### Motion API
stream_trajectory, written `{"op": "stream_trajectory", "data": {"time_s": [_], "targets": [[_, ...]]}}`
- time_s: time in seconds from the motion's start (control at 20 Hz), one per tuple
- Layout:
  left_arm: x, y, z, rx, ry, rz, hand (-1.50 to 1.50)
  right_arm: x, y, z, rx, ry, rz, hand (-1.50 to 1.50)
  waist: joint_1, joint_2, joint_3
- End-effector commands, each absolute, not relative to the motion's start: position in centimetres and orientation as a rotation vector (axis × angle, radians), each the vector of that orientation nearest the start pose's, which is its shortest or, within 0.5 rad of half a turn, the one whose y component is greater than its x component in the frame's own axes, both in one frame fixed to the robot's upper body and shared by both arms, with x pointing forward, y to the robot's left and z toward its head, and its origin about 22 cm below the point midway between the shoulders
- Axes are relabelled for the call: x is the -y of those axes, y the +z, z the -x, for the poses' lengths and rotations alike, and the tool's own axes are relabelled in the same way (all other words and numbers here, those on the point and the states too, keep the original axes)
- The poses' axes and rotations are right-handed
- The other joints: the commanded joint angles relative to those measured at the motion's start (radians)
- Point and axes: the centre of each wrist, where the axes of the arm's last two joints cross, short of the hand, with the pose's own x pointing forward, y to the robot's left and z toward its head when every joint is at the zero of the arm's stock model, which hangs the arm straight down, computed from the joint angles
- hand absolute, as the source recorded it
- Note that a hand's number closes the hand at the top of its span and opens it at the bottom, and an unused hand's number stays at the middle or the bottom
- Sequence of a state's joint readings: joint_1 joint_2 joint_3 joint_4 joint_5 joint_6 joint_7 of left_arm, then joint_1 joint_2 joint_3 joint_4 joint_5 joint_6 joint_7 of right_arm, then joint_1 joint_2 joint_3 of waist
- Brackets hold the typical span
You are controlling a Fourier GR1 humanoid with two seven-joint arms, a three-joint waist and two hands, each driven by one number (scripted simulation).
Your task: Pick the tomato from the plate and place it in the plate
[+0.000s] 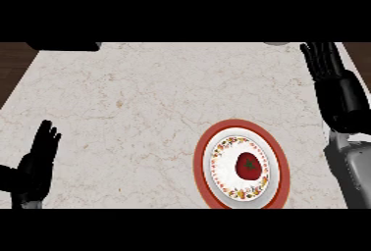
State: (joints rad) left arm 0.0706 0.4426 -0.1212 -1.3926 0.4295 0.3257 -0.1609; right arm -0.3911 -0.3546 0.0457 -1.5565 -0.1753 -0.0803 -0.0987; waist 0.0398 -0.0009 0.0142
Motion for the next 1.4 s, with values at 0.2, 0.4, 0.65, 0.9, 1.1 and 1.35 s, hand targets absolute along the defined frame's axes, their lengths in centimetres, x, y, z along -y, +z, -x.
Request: {"op": "stream_trajectory", "data": {"time_s": [0.2,0.4,0.65,0.9,1.1,1.35], "targets": [[-28.1,-3.9,-21.1,1.227,0.04,-0.172,0.0,30.3,13.1,-30.1,1.992,0.108,0.18,1.5,-0.069,-0.002,-0.013],[-26.6,-5.0,-20.6,1.2,0.05,-0.055,0.0,35.0,9.5,-28.6,1.777,0.098,0.766,1.5,-0.102,0.003,-0.016],[-26.4,-3.8,-21.7,1.19,0.022,-0.015,0.0,33.6,3.4,-23.4,1.896,-0.111,0.696,-1.5,-0.056,-0.001,-0.013],[-25.1,-4.2,-23.4,1.187,-0.002,0.003,0.0,34.0,4.6,-20.6,1.862,0.045,0.665,-1.5,-0.047,0.0,-0.014],[-23.1,-3.8,-23.7,1.19,-0.003,-0.005,0.0,34.3,7.7,-20.5,1.686,0.355,0.699,-1.5,-0.052,0.002,-0.016],[-24.6,-3.7,-23.2,1.171,-0.016,0.001,0.0,31.8,9.9,-19.5,1.474,0.617,0.667,-1.5,-0.037,0.001,-0.017]]}}
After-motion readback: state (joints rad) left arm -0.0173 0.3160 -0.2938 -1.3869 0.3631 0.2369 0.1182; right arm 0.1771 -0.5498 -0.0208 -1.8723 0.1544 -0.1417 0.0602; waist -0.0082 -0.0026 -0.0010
